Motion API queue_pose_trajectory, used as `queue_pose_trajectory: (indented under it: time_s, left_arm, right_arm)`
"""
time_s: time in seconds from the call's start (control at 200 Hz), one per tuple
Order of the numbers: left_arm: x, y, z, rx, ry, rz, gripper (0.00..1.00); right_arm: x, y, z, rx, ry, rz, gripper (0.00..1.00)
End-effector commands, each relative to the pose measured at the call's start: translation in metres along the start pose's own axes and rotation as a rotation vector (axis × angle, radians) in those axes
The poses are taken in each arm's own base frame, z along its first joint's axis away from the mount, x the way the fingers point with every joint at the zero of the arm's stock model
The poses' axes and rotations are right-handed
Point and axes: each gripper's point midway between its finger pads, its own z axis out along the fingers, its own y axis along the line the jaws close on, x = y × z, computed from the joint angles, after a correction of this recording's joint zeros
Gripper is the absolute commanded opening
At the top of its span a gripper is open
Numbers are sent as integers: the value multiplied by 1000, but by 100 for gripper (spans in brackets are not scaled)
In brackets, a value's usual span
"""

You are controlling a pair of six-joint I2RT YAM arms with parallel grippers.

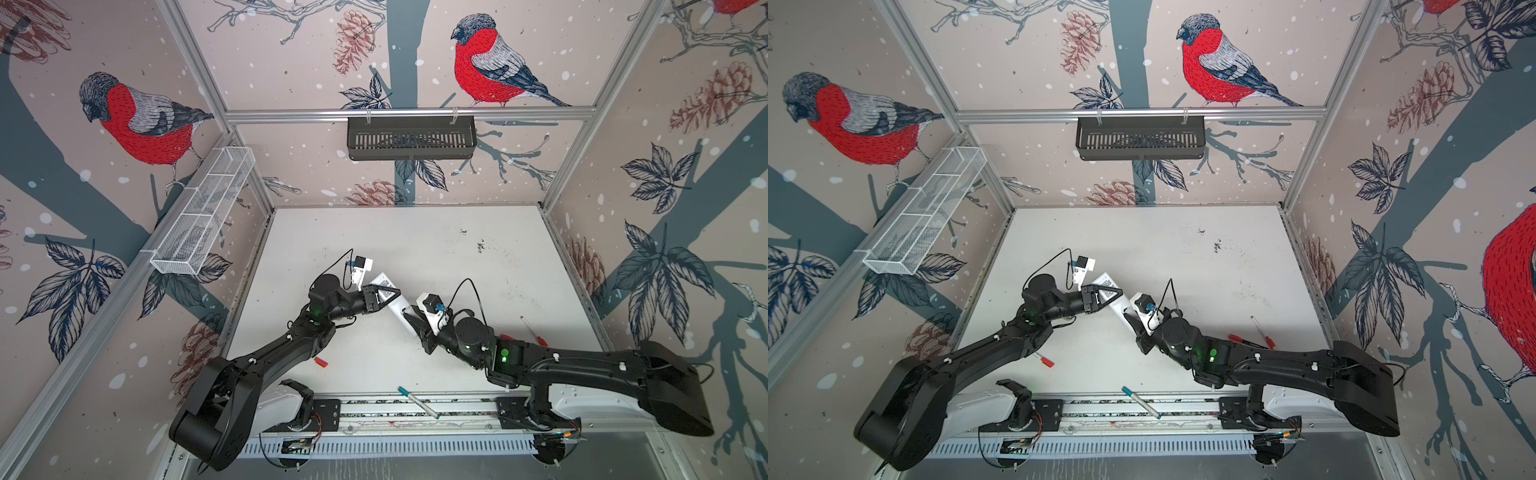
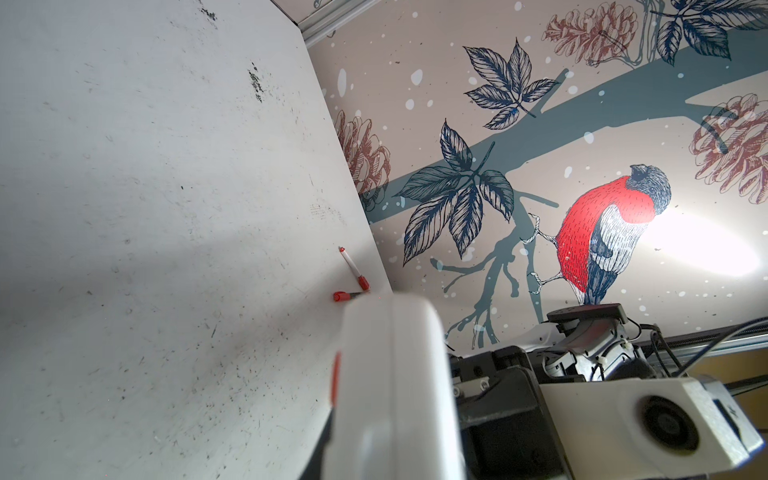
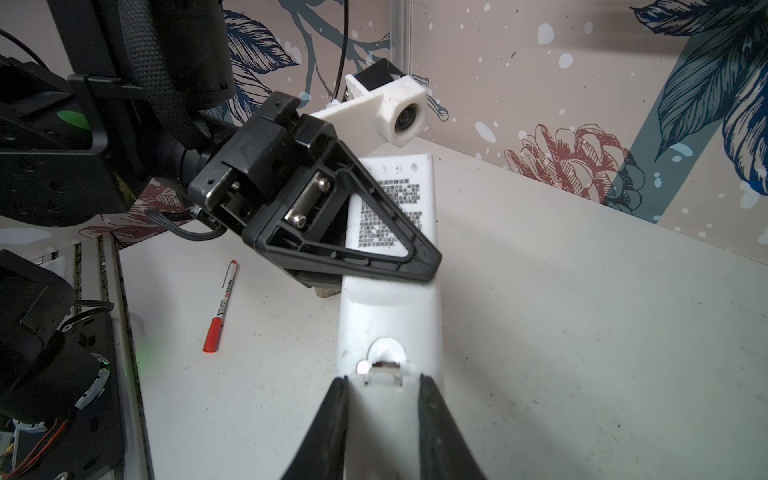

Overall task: Load the batteries into the remote control
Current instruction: 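Fit the cover over the battery compartment and release it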

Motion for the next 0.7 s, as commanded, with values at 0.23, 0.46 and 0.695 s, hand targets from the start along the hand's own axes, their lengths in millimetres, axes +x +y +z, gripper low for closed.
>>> queue_pose_trajectory:
  time_s: [0.23, 0.46, 0.695]
  left_arm:
    - [-9, -20, 1, 64, -12, 63, 0]
    - [-8, -15, 1, 47, -5, 66, 0]
    - [-4, -7, 2, 25, 2, 70, 0]
  right_arm:
    - [26, 1, 3, -27, 103, -55, 27]
    - [11, -8, -2, -13, 62, -8, 50]
    - [-1, -12, -15, -46, 34, 29, 89]
